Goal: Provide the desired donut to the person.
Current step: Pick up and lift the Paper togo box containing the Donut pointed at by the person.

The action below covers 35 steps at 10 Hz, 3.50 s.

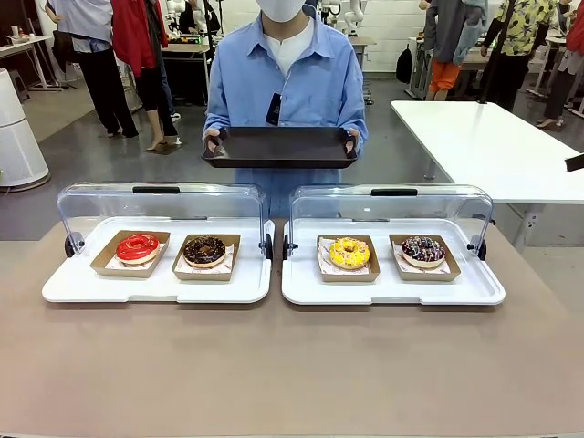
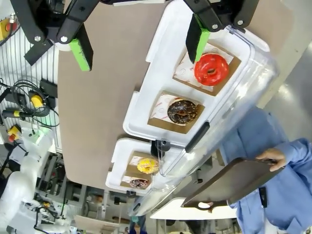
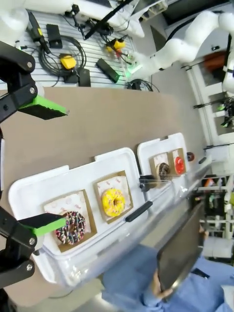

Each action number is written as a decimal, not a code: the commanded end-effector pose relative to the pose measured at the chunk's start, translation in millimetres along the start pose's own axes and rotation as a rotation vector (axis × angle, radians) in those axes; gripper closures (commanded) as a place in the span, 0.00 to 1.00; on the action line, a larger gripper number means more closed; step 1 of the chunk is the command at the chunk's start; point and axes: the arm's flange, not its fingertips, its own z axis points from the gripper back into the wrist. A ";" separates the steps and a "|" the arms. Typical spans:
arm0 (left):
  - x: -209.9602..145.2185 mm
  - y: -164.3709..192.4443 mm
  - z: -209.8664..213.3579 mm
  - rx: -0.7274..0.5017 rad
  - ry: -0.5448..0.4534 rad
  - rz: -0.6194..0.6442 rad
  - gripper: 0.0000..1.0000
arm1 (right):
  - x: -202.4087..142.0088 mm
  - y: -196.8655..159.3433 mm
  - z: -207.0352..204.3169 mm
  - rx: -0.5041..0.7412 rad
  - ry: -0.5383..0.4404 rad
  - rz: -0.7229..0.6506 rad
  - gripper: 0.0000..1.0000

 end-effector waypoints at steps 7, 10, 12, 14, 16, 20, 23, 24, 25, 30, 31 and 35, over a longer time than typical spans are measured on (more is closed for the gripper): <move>1.4 0.9 -1.5 -0.009 0.009 0.002 0.00 | -1.3 0.1 1.0 0.009 -0.002 0.000 0.00; 1.4 0.9 -1.5 -0.009 0.009 0.002 0.00 | -1.3 0.1 1.0 0.009 -0.002 0.000 0.00; 1.4 0.9 -1.5 -0.009 0.009 0.002 0.00 | -1.3 0.1 1.0 0.009 -0.002 0.000 0.00; 1.4 0.9 -1.5 -0.009 0.009 0.002 0.00 | -1.3 0.1 1.0 0.009 -0.002 0.000 0.00; 1.4 0.9 -1.5 -0.009 0.009 0.002 0.00 | -1.3 0.1 1.0 0.009 -0.002 0.000 0.00; 1.4 0.9 -1.5 -0.009 0.009 0.002 0.00 | -1.3 0.1 1.0 0.009 -0.002 0.000 0.00; 1.4 0.9 -1.5 -0.009 0.009 0.002 0.00 | -1.3 0.1 1.0 0.009 -0.002 0.000 0.00; 1.4 0.9 -1.5 -0.009 0.009 0.002 0.00 | -1.3 0.1 1.0 0.009 -0.002 0.000 0.00; 1.4 0.9 -1.5 -0.009 0.009 0.002 0.00 | -1.3 0.1 1.0 0.009 -0.002 0.000 0.00; 1.4 0.9 -1.5 -0.009 0.009 0.002 0.00 | -1.3 0.1 1.0 0.009 -0.002 0.000 0.00; 1.4 0.9 -1.5 -0.009 0.009 0.002 0.00 | -1.3 0.1 1.0 0.009 -0.002 0.000 0.00; 1.4 0.9 -1.5 -0.009 0.009 0.002 0.00 | -1.3 0.1 1.0 0.009 -0.002 0.000 0.00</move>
